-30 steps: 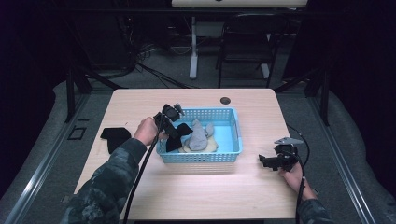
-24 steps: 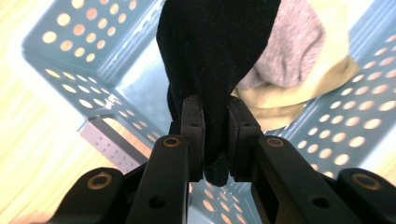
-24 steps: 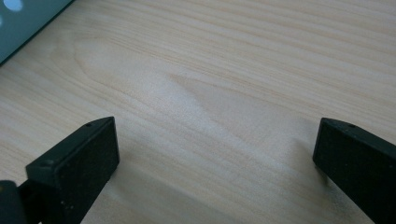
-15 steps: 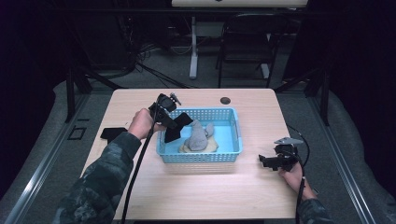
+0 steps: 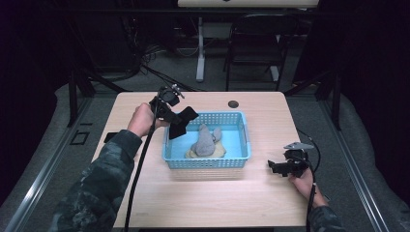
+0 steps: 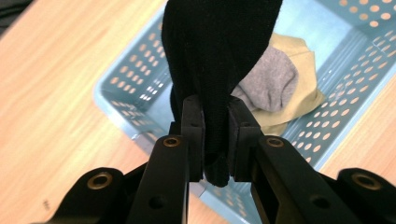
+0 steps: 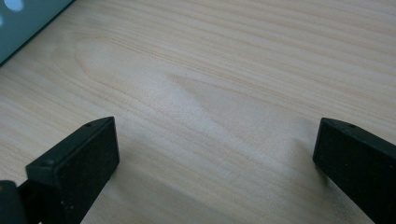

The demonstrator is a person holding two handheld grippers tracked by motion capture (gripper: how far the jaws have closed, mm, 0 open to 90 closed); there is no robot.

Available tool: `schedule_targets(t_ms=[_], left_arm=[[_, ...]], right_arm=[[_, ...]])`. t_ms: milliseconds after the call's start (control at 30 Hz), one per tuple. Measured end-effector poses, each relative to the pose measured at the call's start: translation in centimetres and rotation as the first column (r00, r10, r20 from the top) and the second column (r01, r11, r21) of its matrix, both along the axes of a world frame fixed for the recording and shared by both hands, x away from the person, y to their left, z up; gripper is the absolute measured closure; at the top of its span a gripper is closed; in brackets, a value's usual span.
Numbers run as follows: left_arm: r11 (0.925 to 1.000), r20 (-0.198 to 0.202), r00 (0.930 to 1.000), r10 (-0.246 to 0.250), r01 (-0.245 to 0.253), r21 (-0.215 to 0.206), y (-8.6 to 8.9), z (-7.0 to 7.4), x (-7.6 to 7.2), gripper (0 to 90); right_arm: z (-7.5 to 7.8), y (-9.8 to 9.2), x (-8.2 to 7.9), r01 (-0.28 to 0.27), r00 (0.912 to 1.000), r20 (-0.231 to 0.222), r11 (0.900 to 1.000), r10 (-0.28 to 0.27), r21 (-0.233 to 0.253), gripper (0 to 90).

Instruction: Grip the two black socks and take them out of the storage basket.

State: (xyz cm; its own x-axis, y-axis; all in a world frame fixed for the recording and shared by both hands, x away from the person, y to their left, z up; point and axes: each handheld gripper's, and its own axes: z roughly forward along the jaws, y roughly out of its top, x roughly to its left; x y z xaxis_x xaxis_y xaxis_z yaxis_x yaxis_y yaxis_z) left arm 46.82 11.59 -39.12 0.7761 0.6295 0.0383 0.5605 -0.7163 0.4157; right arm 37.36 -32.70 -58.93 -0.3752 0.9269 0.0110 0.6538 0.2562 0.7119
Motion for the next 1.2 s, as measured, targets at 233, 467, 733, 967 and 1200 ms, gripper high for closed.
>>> schedule_targets(t_ms=[233, 467, 733, 967, 1200], left_arm=[[0.9992, 0.028, 0.9992, 0.030, -0.029, -0.028, 1.7, 1.7, -0.5, 79.5], [0.9957, 0.065, 0.9941, 0.087, -0.084, -0.037, 5.5, 3.9, -1.3, 79.4], [0.9854, 0.050, 0.9845, 0.168, -0.166, -0.038, 10.3, 4.0, -2.5, 79.3], [0.9709, 0.011, 0.9711, 0.238, -0.238, -0.028, 14.1, 1.9, -3.3, 79.3], [0.9527, -0.060, 0.9512, 0.303, -0.304, -0.011, 17.0, -2.1, -3.6, 79.1]], right_arm=[[0.0, 0.0, 0.0, 0.004, 1.0000, 0.000, 1.000, -0.004, -0.004, 0.0], [0.0, 0.0, 0.0, 0.004, 1.0000, -0.001, 1.000, -0.004, -0.001, 0.0], [0.0, 0.0, 0.0, 0.005, 1.0000, 0.000, 1.000, -0.005, -0.004, 0.0], [0.0, 0.0, 0.0, 0.006, 1.0000, 0.000, 1.000, -0.006, -0.004, 0.0], [0.0, 0.0, 0.0, 0.006, 1.0000, 0.000, 1.000, -0.006, -0.004, 0.0]])
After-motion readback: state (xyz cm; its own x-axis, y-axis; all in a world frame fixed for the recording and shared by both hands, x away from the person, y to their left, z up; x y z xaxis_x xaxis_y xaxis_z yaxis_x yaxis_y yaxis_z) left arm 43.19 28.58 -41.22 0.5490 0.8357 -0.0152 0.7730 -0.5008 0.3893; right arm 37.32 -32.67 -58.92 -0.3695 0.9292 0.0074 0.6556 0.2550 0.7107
